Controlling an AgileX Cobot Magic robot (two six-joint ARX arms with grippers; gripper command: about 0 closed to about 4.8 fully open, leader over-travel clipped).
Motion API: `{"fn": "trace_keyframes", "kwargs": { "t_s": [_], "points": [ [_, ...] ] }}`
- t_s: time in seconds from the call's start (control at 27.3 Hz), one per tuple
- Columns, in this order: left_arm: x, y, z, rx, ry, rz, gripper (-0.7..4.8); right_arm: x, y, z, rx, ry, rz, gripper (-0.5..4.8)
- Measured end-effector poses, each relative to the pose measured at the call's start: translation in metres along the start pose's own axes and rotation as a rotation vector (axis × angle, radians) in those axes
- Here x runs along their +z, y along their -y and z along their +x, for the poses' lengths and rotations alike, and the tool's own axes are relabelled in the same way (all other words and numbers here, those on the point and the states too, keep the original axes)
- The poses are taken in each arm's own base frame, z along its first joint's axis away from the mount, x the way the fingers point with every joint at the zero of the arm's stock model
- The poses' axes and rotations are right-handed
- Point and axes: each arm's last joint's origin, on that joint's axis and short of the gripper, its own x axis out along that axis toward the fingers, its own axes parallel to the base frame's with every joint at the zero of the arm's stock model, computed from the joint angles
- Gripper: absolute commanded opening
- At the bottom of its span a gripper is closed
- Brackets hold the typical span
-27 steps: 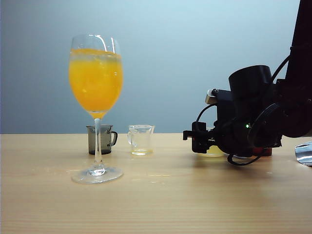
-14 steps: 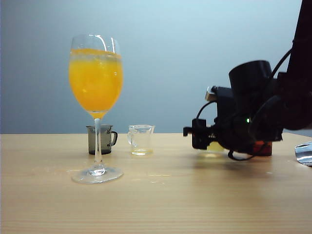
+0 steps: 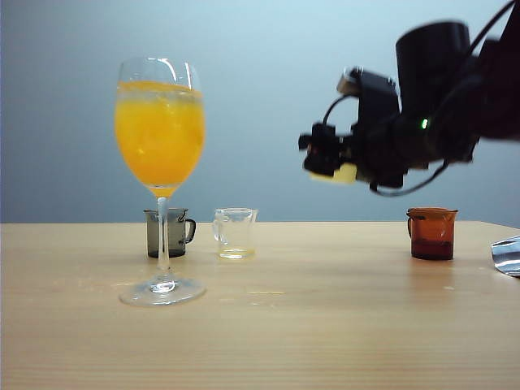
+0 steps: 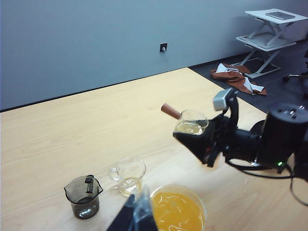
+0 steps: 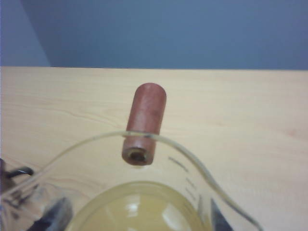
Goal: Pick up the third measuring cup from the left, pour the pineapple juice inside into the goblet, and finally put the measuring cup back in its original place.
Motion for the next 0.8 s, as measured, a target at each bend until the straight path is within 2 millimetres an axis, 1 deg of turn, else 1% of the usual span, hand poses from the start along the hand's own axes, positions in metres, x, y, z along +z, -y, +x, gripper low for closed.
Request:
{"fn": "trace_keyframes", "kwargs": {
  "t_s": [0.4, 0.48, 0.62, 0.8],
  "points": [
    [0.001, 0.0, 0.0, 0.001, 0.013, 0.006, -0.05, 0.059, -0.012, -0.034, 0.099, 0.007, -0.006, 1.02],
    [0.001, 0.0, 0.0, 0.0, 0.013, 0.006, -0.05, 0.079, -0.018, -0.046, 0.141, 0.042, -0.008, 1.02],
    [0.001, 0.0, 0.0, 0.0, 0.013, 0.006, -0.05, 0.093, -0.028, -0.052, 0.174, 0.02, -0.009, 1.02],
    [0.001, 0.001, 0.0, -0.021, 0.014, 0.006, -0.05, 0.108, -0.051, -0.052, 0.235, 0.006, -0.023, 1.02]
  ]
}}
